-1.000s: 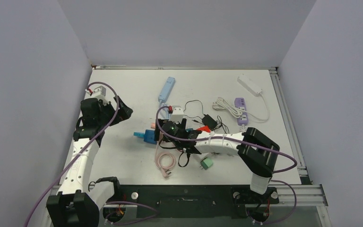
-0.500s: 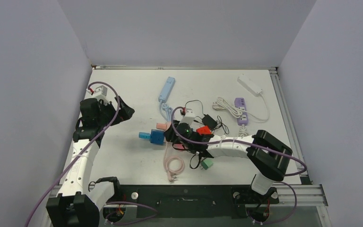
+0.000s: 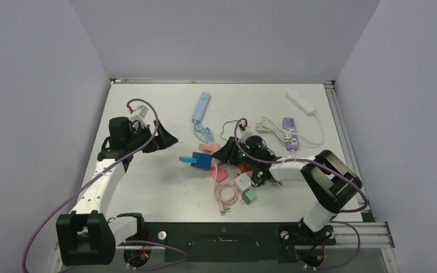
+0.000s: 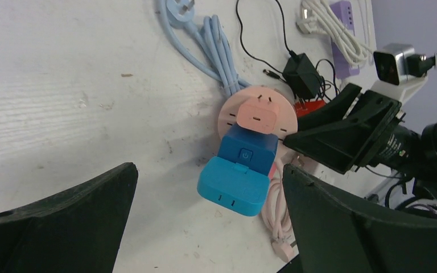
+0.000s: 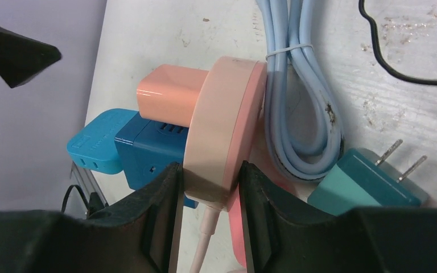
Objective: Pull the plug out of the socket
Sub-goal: Move the socket to the center of the board.
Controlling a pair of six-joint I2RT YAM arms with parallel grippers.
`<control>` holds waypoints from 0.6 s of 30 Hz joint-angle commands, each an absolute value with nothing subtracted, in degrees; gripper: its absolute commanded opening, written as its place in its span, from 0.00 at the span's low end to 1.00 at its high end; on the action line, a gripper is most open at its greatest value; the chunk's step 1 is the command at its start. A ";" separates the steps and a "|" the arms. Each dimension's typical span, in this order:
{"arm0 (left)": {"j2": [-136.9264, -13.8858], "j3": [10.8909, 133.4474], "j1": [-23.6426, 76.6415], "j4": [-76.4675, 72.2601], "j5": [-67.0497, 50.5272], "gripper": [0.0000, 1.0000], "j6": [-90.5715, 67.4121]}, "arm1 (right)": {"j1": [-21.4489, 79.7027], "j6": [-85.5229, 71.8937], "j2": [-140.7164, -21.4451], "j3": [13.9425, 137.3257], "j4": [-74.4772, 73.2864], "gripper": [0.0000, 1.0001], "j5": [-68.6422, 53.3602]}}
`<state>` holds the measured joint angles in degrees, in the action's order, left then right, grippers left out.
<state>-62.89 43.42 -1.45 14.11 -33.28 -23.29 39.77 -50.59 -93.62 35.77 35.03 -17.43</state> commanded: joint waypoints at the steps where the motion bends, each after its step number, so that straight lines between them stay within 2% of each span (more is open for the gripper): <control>1: -64.34 44.78 3.11 17.23 -36.29 0.96 -19.45 | 37.32 -46.01 -96.00 41.60 36.87 0.05 -28.81; 4: -64.88 44.39 5.33 18.89 -33.96 0.96 -18.13 | 36.56 -44.55 -99.51 44.16 35.26 0.05 -32.48; 10: -73.01 45.97 8.49 21.67 -38.50 0.96 -17.09 | 34.92 -44.11 -105.64 46.87 36.32 0.05 -36.25; 15: -72.80 47.05 8.97 23.52 -29.93 0.96 -16.11 | 34.54 -43.50 -108.65 48.19 37.16 0.08 -37.27; 18: -72.75 45.84 9.77 18.59 -34.24 0.96 -18.26 | 34.54 -42.33 -109.67 48.73 36.38 0.11 -36.86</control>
